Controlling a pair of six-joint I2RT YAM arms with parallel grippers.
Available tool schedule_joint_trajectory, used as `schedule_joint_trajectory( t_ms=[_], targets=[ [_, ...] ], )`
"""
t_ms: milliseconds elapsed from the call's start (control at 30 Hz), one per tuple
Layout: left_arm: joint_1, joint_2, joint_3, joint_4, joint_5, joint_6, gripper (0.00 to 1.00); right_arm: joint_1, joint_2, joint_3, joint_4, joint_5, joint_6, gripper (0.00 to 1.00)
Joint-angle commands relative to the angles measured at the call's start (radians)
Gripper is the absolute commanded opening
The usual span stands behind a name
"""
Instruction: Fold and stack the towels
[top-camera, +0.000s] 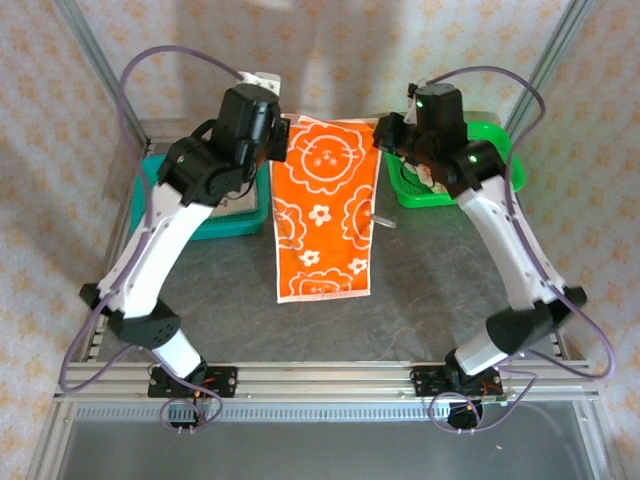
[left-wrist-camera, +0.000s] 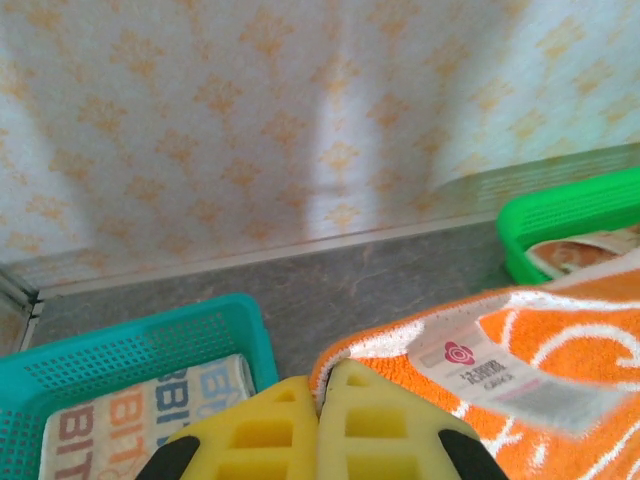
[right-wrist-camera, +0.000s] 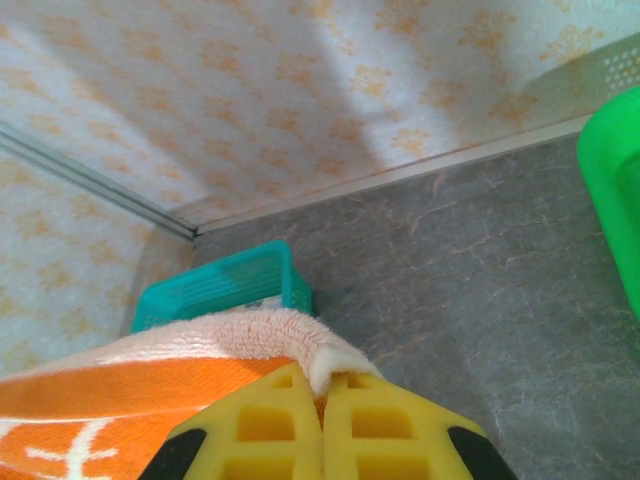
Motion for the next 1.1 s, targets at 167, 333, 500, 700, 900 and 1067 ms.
schedule_joint_trajectory(
  t_ms=[167, 333, 500, 700, 900, 1067],
  targets=[
    [0.119, 0.286, 0.097, 0.117, 0.133, 0.094, 0.00, -0.077, 0.380, 0.327, -0.041, -0.132, -0.037, 0.00],
    [0.149, 0.387, 0.087, 0.145, 0.162, 0.092, 0.00, -0.110, 0.493, 0.335, -0.026, -0.162, -0.036, 0.00],
    [0.152, 0.367, -0.093, 0.224, 0.168, 0.087, 0.00, -0.134, 0.443, 0.116, 0.092, -0.206, -0.031, 0.00],
    [0.151, 0.262, -0.360, 0.353, 0.217, 0.037, 0.00, -0.147, 0.325, -0.172, 0.198, -0.214, -0.035, 0.00],
    [0.130, 0.161, -0.560, 0.421, 0.278, -0.017, 0.00, -0.155, 0.210, -0.417, 0.268, -0.202, -0.035, 0.00],
    [0.091, 0.113, -0.671, 0.436, 0.258, -0.041, 0.00, -0.156, 0.130, -0.554, 0.288, -0.189, -0.037, 0.00]
  ],
)
